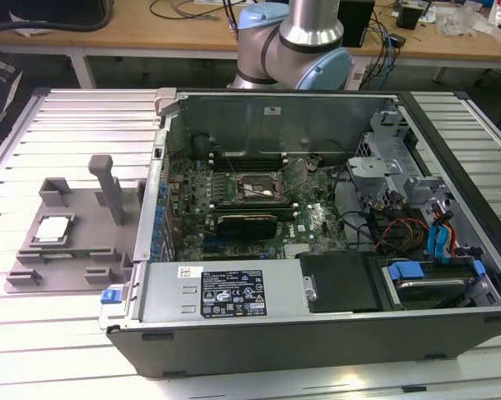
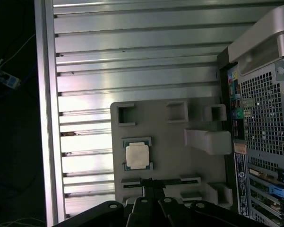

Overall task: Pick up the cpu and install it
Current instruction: 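Reach for the cpu, then pick up the cpu and move it towards the insertion slot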

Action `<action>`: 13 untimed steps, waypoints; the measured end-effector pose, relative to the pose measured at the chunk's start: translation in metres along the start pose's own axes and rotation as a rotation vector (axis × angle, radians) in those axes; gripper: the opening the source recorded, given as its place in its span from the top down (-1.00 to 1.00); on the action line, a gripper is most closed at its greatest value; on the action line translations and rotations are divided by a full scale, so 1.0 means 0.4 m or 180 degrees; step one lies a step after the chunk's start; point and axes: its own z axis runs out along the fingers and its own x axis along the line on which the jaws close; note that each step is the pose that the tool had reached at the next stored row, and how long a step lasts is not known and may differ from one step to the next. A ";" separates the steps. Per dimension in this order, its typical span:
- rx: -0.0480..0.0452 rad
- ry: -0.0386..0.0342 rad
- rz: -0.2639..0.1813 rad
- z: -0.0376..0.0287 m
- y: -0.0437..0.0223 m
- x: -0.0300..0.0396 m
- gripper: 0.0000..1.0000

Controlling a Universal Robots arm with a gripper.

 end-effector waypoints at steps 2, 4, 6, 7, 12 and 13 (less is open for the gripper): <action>0.0000 0.0000 0.0000 0.000 0.000 0.002 0.79; 0.0000 0.0000 0.0000 0.000 0.000 0.003 0.79; 0.0000 0.0000 0.0000 0.000 0.000 0.005 0.79; 0.0000 0.0000 0.0000 0.000 0.000 0.006 0.79; 0.0000 0.0000 0.0000 0.001 -0.001 0.011 0.41; 0.0000 0.0000 0.0000 0.001 -0.001 0.013 0.17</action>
